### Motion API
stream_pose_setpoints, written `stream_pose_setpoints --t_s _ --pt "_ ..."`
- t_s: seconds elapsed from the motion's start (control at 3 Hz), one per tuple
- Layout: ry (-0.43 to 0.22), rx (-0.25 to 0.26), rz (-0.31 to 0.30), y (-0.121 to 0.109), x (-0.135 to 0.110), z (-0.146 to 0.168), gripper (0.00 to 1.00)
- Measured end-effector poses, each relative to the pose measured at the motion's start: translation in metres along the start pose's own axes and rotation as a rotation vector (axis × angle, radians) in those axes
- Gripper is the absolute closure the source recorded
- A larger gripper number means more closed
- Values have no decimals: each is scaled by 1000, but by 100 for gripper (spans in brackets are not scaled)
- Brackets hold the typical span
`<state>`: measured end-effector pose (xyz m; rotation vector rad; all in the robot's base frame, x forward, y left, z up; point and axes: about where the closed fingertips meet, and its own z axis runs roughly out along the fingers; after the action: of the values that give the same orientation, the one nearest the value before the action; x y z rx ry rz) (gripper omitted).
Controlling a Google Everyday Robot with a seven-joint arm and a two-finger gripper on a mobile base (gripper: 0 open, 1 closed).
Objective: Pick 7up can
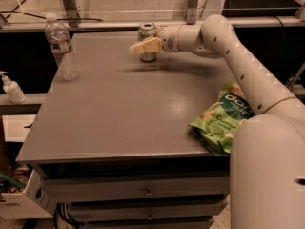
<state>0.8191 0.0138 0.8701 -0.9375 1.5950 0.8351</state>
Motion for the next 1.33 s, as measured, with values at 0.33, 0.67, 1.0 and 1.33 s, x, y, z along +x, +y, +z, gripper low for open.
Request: stream_pose_setpoints --t_s 0.33,0.67,1.0,1.33 --pt "5 -11 16 4 9 0 28" --pt "1 -14 33 8 16 -4 51" --pt "-19 -13 34 13 11 -12 74" --pt "-48 -8 20 20 -4 -25 97"
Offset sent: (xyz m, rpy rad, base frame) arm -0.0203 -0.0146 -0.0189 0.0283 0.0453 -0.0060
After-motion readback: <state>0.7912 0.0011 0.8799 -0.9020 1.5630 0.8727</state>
